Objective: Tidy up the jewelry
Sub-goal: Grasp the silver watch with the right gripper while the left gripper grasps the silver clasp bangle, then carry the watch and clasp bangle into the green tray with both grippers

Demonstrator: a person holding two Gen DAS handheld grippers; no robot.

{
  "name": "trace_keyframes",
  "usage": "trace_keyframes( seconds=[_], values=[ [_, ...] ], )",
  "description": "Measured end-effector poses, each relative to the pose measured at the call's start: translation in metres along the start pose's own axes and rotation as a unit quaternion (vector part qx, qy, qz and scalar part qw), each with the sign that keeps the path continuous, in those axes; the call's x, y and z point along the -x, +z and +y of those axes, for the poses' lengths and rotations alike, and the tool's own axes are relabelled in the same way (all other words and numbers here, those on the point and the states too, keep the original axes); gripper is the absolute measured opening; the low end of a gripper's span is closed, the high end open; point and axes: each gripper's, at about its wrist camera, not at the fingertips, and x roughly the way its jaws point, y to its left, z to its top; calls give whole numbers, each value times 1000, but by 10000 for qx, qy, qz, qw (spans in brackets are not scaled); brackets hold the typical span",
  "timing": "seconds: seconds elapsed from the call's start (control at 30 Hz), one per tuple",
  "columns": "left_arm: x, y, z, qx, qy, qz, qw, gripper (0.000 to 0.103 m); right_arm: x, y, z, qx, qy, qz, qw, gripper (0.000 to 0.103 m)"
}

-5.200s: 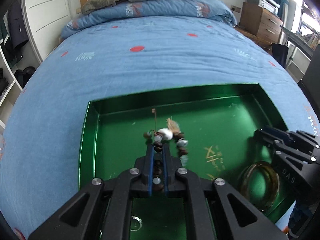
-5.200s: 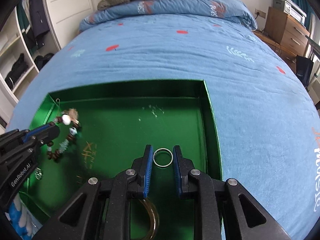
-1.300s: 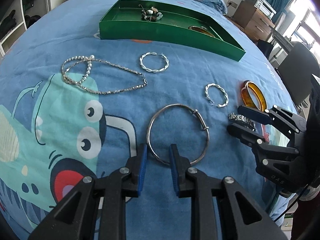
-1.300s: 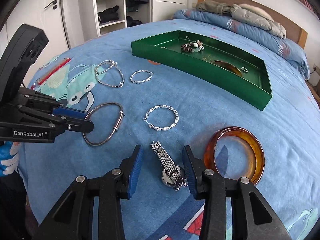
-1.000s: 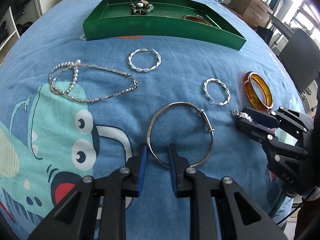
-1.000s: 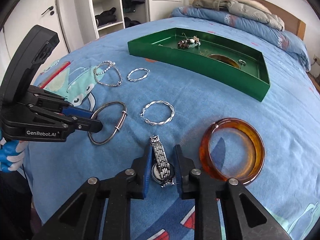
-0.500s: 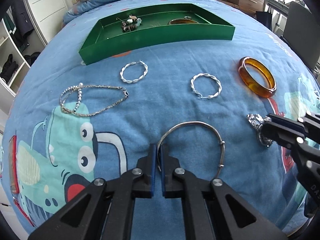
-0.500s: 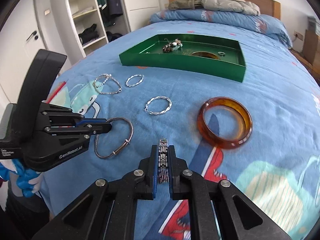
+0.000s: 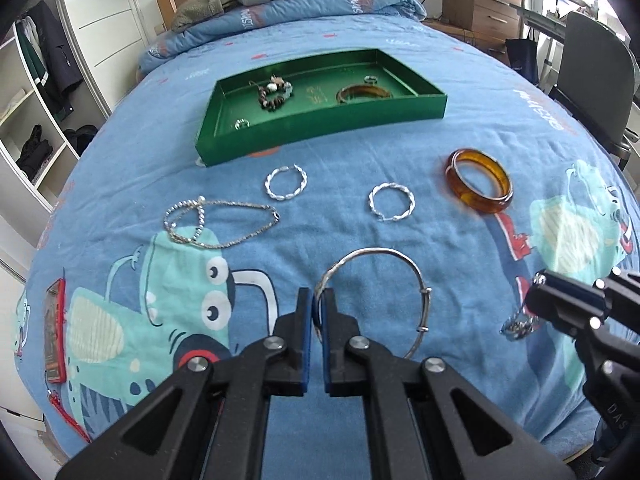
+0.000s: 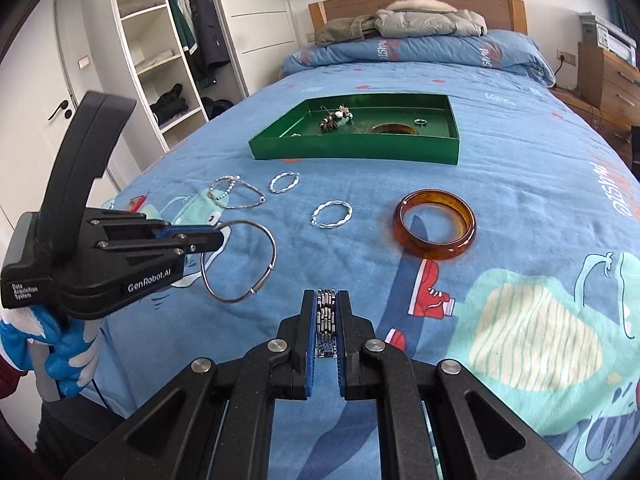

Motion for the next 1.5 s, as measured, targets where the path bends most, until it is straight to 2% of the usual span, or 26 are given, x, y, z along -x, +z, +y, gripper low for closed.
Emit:
trace_keyframes(
  seconds=[0.43,0.63,0.8,1.1,1.3,1.5],
  values=[
    [38,-3,20,101,-48,-323,9994,3,31,-2,25,136,-149,-169,9997,8],
    [44,15,40,180,-66,-505,9985,3,32,15,27,181,-204,-282,9992,8],
    [39,43,58,222,-68,-624,9978,3,27,41,26,266,-257,-391,9986,8],
    [-7,125,77,227,-102,-743,9969,4,-10,123,2,321,-402,-558,9971,8],
    [-61,174,78,110,-77,-692,9975,4,-63,186,-22,270,-537,-584,9965,8],
    [-116,200,73,54,-123,-481,9988,4,-121,233,-42,32,-567,-506,9971,8]
  ],
)
